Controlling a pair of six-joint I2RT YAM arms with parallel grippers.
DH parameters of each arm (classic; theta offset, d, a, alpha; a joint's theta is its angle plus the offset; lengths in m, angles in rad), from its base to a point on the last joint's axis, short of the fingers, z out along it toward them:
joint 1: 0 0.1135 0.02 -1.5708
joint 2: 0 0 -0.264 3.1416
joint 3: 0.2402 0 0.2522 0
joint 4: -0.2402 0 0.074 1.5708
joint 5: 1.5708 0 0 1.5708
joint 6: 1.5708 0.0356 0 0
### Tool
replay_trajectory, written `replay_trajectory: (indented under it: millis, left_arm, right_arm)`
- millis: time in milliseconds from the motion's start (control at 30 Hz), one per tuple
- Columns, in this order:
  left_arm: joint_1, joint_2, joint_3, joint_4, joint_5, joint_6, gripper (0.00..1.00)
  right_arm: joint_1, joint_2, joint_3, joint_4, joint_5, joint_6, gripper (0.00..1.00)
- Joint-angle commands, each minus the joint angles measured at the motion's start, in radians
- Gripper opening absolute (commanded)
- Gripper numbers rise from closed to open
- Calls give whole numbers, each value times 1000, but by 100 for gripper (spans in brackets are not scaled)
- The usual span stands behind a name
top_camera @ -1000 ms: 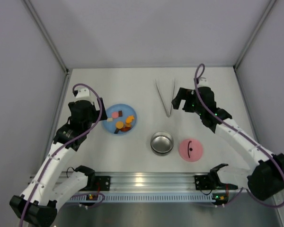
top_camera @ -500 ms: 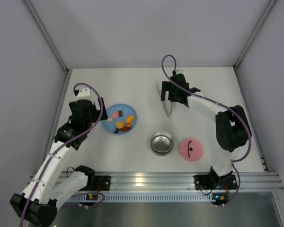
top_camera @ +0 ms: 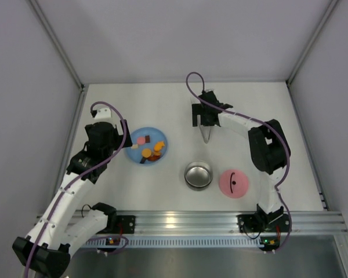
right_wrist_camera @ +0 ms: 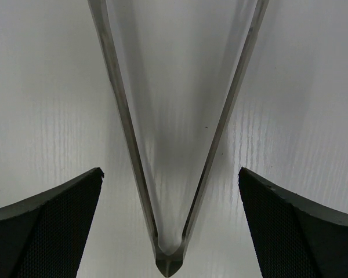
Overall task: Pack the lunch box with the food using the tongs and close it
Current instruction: Pick up the clamp at the center of the board.
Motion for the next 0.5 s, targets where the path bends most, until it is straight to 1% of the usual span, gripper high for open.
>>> replay_trajectory:
  millis: [0, 167, 467]
  left_arm:
    - [3, -9, 31, 21, 13, 0, 99]
    - [5, -7, 32, 21, 15, 2, 99]
    - [3, -4, 34, 17, 12, 2, 99]
  right_arm:
    - [14, 13, 31, -40, 31, -23, 99]
    - [16, 46, 37, -39, 13, -34, 99]
    - [16, 101, 69, -44, 27, -33, 98]
